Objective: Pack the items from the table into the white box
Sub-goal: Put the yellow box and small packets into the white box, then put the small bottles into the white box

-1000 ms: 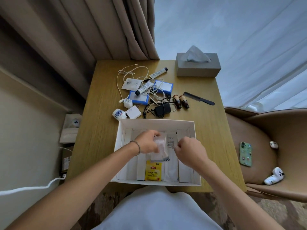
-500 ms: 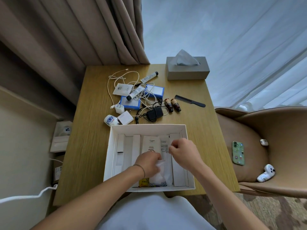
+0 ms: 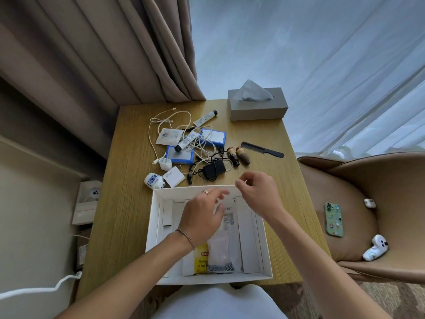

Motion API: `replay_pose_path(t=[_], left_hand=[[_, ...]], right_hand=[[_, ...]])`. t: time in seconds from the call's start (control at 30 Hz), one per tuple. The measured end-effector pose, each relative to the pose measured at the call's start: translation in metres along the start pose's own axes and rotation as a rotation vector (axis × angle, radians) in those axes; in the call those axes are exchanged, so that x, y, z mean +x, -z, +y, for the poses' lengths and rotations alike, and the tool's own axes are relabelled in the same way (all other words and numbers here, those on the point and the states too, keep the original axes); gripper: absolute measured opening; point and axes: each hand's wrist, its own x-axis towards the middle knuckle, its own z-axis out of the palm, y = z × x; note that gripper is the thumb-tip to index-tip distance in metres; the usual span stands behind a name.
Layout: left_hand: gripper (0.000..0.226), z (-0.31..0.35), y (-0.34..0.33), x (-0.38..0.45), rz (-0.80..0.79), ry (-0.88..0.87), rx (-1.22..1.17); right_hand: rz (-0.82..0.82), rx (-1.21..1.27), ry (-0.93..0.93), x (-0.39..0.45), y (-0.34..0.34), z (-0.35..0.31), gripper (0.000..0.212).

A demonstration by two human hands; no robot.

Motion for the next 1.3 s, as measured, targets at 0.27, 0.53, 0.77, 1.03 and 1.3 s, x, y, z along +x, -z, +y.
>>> replay_pose_path(t=[0.27,0.53,0.77,1.03,1.3], left_hand=[[0.038,0.008,0.017,0.069,0.002,0.101,-0.007],[0.038,0.001,0.002,0.108,-0.111,0.283,0.026],[0.036,-0.002,-0.010,0.120,-0.172,0.362,0.066],[0.032,-0.004,-0.030,0.153,-0.213,0.415,0.122],[0.029,-0.005,-0.063,0.214,-0.210,0.403,0.366]], right_hand=[[0.048,-0.189,-0.016,0.086,0.005,0.018,0.020],[-0.122,-0.538,-0.003,0.155,-0.014,0.050,0.048],[-0.207,-0.669,0.033,0.199,-0.036,0.069,0.050],[-0.176,-0.467,0.073,0.213,-0.048,0.093,0.035],[-0.111,0.503,-0.350,0.197,-0.022,0.104,0.023]])
